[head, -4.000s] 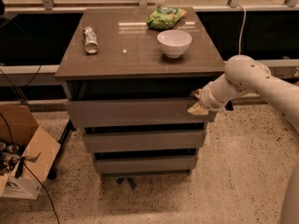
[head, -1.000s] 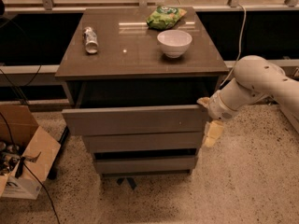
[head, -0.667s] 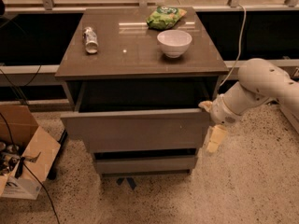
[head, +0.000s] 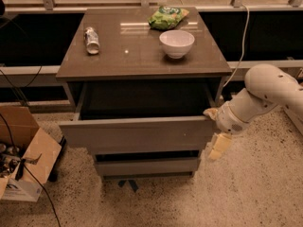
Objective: Open top drawer
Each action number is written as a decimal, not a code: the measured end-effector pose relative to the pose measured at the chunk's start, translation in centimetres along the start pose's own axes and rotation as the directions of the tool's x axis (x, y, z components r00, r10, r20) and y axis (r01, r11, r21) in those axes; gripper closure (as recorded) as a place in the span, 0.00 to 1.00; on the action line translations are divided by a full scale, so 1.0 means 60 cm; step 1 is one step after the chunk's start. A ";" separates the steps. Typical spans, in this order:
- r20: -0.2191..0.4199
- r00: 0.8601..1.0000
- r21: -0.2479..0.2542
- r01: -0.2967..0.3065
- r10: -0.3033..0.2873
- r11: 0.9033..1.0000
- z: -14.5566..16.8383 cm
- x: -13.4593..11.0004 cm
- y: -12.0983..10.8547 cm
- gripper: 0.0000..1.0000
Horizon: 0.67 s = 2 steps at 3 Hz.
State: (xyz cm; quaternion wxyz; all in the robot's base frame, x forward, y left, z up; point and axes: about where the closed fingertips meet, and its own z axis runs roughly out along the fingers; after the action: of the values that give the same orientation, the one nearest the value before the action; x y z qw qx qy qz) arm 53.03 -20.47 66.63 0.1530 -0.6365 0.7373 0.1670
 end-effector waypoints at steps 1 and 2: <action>0.002 1.000 -0.005 -0.021 0.021 1.000 -0.004 0.005 0.016 0.50; 0.002 1.000 -0.005 -0.021 0.021 1.000 -0.010 0.002 0.016 0.73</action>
Offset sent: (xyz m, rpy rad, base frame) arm -0.1020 -0.0280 -0.0043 0.0225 0.1781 -0.2230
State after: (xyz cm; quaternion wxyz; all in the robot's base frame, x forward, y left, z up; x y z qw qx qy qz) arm 52.03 -20.72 67.15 0.1504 -0.6291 0.7432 0.1713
